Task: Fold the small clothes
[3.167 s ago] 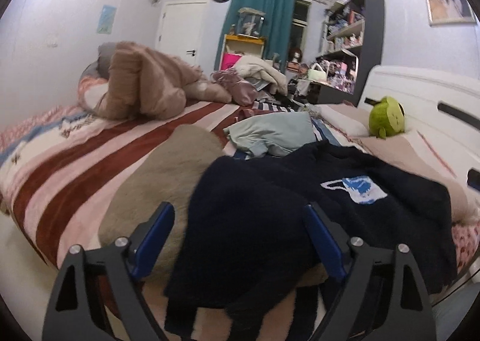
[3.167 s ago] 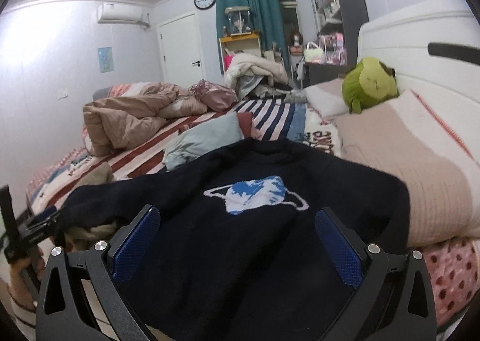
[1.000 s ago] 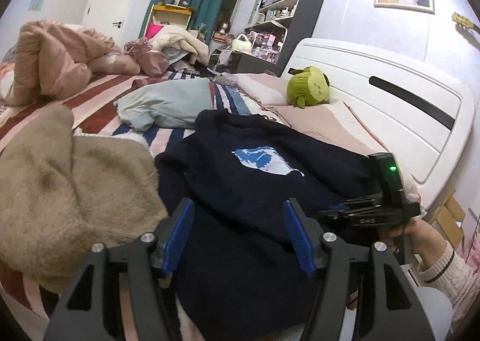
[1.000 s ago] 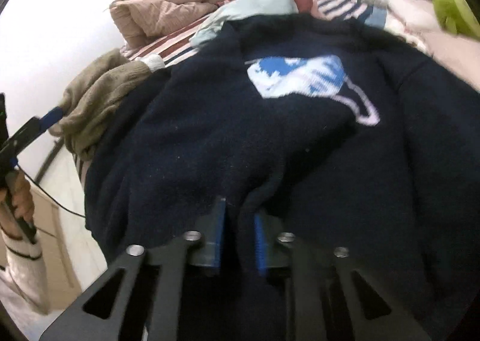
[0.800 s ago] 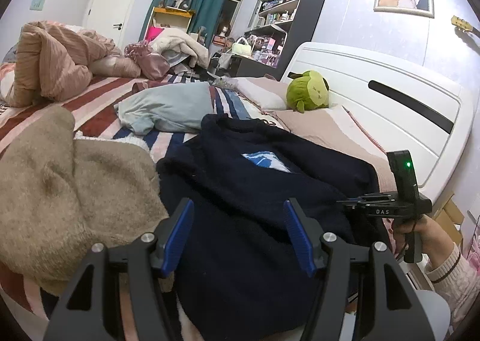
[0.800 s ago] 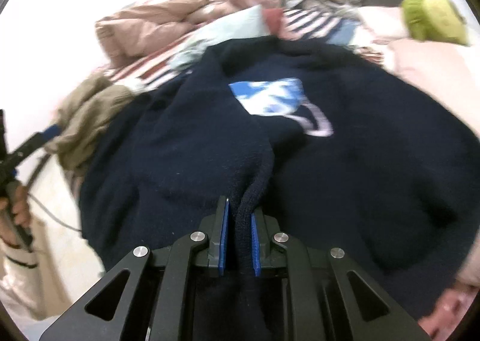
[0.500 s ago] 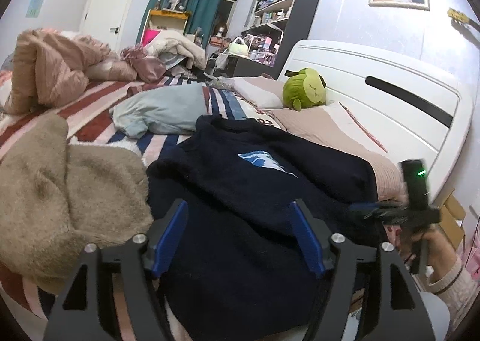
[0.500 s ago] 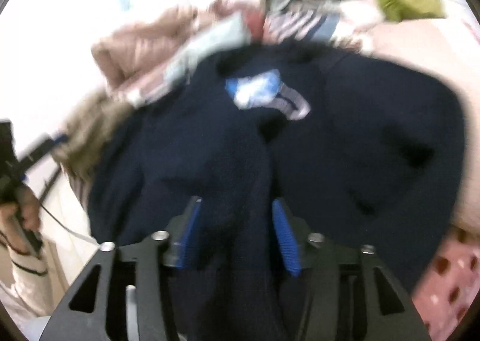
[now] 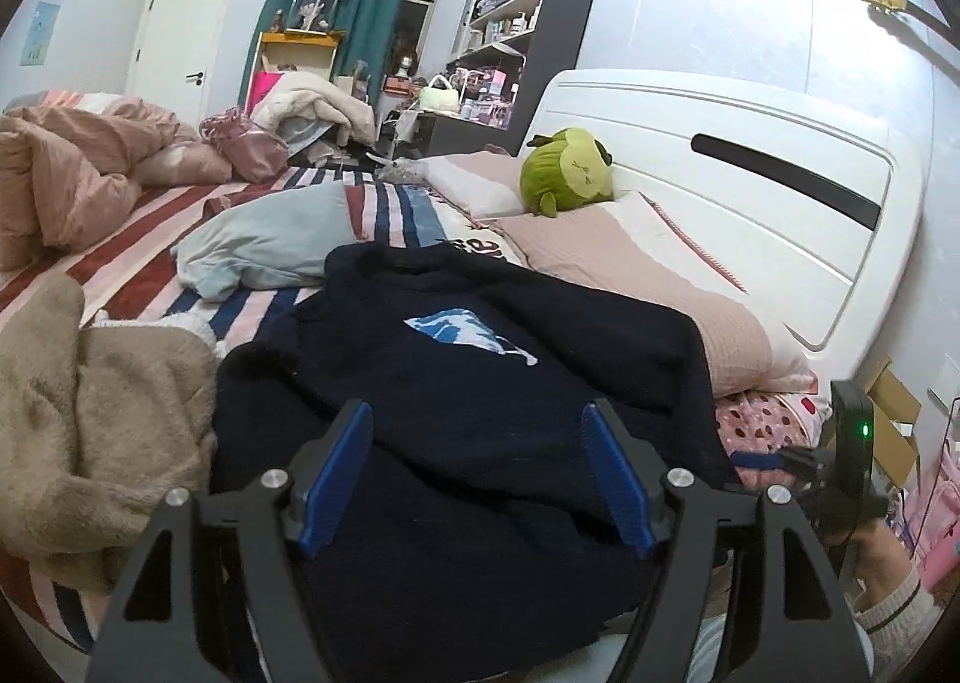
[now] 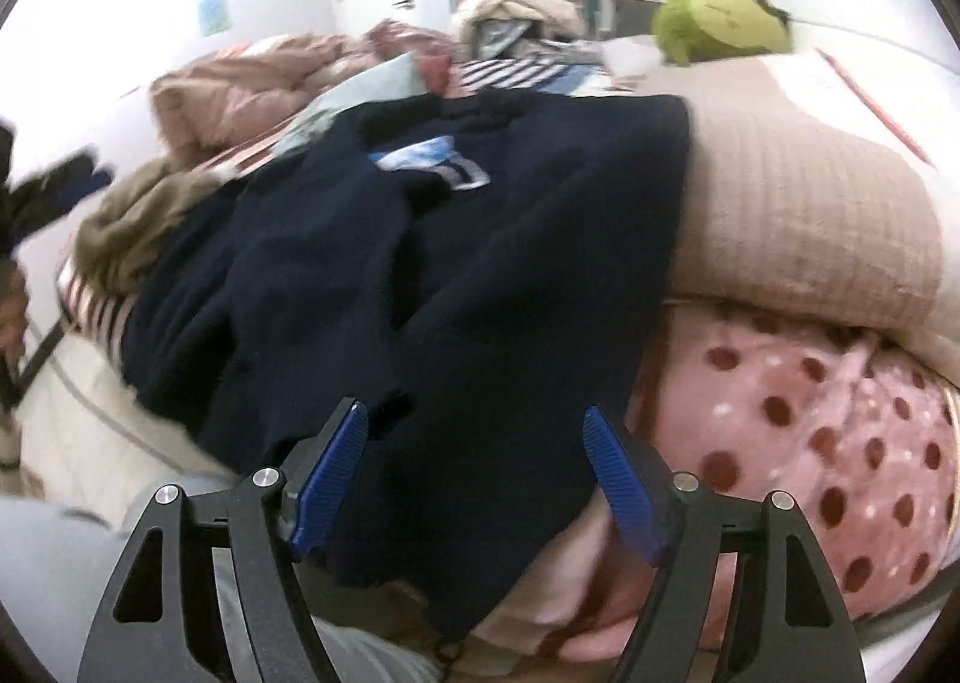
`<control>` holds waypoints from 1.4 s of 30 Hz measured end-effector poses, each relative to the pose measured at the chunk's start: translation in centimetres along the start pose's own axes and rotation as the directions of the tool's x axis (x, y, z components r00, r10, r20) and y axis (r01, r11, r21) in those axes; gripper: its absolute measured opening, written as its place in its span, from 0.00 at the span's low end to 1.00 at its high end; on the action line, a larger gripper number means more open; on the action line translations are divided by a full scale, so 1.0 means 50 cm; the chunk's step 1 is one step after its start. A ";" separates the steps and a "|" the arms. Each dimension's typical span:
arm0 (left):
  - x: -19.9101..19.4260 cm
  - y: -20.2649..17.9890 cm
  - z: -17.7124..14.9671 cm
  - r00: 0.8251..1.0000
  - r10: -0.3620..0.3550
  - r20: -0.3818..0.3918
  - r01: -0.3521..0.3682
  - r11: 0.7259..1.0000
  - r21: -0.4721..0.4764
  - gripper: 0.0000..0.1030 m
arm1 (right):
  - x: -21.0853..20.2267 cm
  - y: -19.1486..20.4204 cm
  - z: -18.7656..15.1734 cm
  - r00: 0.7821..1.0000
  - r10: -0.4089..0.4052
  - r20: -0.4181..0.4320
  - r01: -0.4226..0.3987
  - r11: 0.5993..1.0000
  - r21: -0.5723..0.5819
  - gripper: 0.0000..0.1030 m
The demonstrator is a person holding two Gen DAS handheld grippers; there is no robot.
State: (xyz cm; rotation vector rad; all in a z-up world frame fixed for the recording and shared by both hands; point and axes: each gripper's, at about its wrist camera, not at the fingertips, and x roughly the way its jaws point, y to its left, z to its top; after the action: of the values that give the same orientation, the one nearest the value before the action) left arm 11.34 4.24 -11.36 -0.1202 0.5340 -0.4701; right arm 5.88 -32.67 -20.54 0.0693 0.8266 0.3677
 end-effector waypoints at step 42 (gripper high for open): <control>0.024 -0.046 0.014 1.000 -0.007 -0.017 0.008 1.000 0.015 0.70 | -0.206 -0.201 -0.078 0.959 -0.186 0.214 0.094 0.921 0.379 0.64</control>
State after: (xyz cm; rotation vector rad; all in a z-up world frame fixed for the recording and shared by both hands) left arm 11.69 1.62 -10.77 -0.1041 0.5466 -0.4826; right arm -0.37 -45.92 -17.95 0.3947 0.6395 0.0606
